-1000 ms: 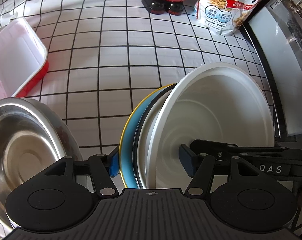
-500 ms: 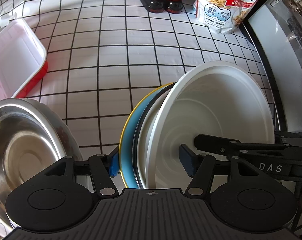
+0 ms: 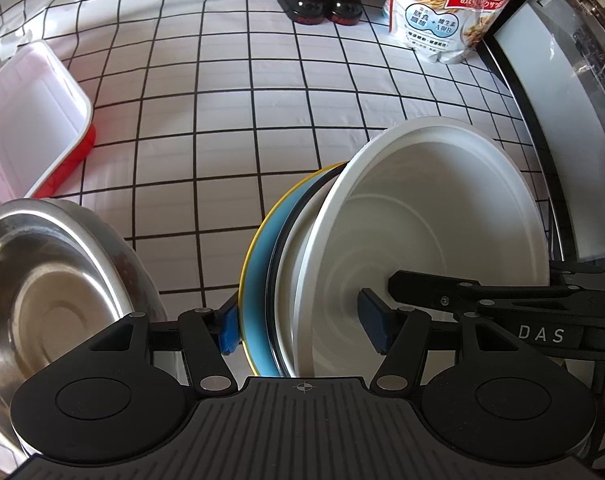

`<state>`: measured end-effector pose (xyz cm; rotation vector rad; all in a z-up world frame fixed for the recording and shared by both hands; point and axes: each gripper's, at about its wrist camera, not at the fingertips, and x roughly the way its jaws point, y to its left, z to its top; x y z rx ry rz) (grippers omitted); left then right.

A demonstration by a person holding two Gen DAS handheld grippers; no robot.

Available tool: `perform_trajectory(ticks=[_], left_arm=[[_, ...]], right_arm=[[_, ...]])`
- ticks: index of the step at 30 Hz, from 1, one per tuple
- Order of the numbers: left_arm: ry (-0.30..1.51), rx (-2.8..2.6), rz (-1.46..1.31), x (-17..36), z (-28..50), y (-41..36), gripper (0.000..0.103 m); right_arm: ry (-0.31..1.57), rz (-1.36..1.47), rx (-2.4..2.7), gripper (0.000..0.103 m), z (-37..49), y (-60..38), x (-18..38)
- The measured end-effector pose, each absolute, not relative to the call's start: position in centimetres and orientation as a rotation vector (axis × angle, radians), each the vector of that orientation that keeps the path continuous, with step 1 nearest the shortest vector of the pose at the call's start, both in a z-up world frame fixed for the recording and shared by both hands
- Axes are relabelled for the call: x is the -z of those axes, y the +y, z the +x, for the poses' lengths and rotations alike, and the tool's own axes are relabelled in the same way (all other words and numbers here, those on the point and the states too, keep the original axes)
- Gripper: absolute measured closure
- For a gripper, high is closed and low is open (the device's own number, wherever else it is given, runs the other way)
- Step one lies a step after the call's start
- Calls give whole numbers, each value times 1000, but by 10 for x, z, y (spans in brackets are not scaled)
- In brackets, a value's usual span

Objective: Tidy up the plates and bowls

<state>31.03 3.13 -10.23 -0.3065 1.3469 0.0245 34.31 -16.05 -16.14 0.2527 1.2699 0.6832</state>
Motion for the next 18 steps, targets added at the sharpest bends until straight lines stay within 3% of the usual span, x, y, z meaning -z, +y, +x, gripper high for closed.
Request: perform_trajectory(ticks=[18], left_arm=[[1344, -26, -310, 101, 310, 34, 41]], right_arm=[[1336, 347, -699, 55, 340, -164, 172]])
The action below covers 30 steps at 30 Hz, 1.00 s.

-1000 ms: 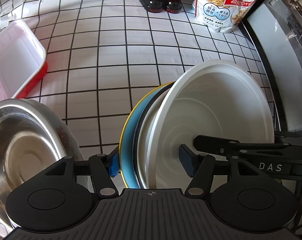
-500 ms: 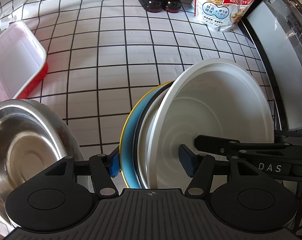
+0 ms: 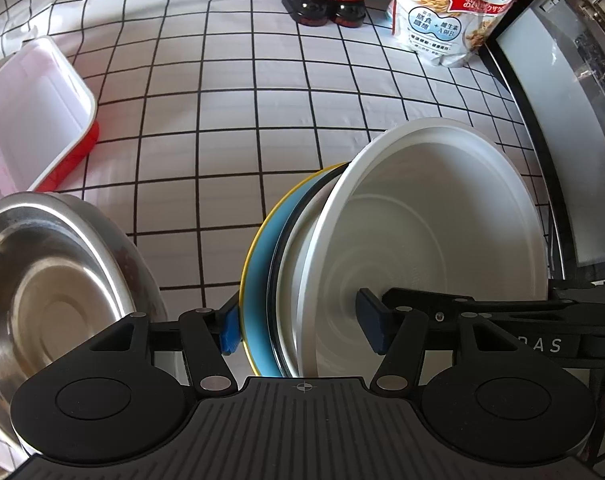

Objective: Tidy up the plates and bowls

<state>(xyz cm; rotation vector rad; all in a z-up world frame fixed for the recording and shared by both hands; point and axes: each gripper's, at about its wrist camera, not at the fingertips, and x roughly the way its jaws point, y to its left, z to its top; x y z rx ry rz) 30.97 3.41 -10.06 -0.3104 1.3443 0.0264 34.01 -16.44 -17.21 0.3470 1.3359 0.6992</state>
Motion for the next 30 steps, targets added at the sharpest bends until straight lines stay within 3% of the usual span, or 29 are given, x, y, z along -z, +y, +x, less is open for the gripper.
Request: perform_trajectory(ticks=[30], left_arm=[[1382, -18, -311, 94, 314, 32, 48]], right_arm=[[1431, 431, -653, 52, 341, -169, 169]])
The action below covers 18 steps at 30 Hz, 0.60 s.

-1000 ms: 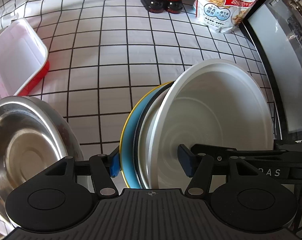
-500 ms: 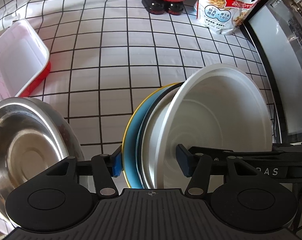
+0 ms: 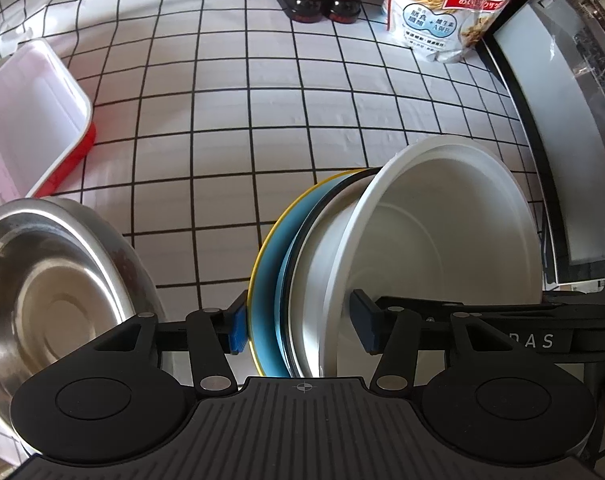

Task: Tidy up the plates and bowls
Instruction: 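Carry the bowl stack with both tools and lower it into the steel bowl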

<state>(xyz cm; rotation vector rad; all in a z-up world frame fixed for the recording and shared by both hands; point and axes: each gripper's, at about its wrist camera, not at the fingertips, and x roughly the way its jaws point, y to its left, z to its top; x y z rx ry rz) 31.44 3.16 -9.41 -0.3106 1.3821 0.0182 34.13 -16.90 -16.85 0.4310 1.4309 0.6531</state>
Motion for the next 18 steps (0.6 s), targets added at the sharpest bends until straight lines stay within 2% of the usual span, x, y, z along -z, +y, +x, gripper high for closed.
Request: perform_trajectory(ticks=[9, 18], left_arm=[[1326, -30, -310, 55, 310, 45, 48], [1252, -139, -314, 1, 272, 121, 47]], right_arm=[[1395, 413, -690, 51, 344, -146, 128], [1354, 347, -866, 47, 338, -52, 85]])
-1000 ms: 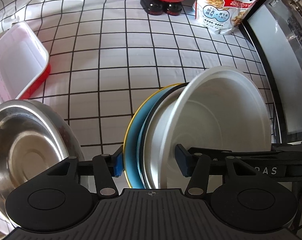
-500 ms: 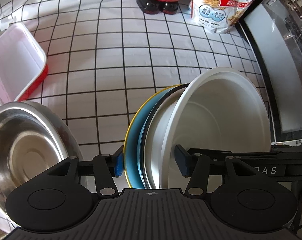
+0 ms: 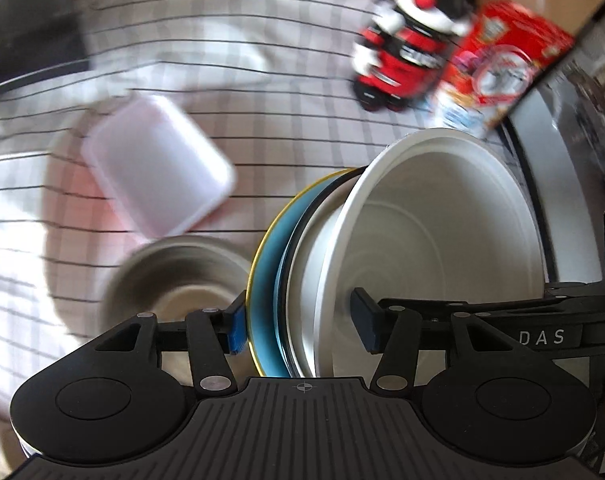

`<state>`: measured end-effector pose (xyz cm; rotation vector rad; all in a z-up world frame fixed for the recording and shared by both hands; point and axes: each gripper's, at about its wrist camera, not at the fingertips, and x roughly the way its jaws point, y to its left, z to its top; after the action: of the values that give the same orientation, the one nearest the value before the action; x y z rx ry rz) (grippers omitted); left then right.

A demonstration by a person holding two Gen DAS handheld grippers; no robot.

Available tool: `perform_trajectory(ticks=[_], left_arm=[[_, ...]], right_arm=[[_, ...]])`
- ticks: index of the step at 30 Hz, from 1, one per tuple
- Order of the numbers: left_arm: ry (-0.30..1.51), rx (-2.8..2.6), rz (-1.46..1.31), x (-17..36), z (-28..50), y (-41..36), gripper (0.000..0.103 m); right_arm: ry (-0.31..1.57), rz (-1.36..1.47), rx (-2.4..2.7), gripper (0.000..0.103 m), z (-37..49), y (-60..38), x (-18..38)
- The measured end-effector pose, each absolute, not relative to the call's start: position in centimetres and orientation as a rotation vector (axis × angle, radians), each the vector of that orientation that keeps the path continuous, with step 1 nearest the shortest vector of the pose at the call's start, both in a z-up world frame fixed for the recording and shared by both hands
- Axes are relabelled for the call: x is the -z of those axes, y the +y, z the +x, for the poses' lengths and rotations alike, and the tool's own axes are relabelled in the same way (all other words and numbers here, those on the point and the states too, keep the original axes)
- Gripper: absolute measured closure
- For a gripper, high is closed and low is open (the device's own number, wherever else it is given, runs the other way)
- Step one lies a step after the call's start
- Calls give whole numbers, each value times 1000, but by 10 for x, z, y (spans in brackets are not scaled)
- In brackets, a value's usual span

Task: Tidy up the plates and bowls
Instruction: 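Carry the bowl stack with both tools and lower it into the steel bowl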

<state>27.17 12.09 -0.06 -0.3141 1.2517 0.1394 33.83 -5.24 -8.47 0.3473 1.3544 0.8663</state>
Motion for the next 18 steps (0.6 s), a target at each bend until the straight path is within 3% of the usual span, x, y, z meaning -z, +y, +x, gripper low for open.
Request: perform_trajectory(ticks=[18], left_arm=[[1352, -173, -511, 67, 209, 226, 44]], right_arm=[[1507, 214, -865, 46, 299, 51, 136]])
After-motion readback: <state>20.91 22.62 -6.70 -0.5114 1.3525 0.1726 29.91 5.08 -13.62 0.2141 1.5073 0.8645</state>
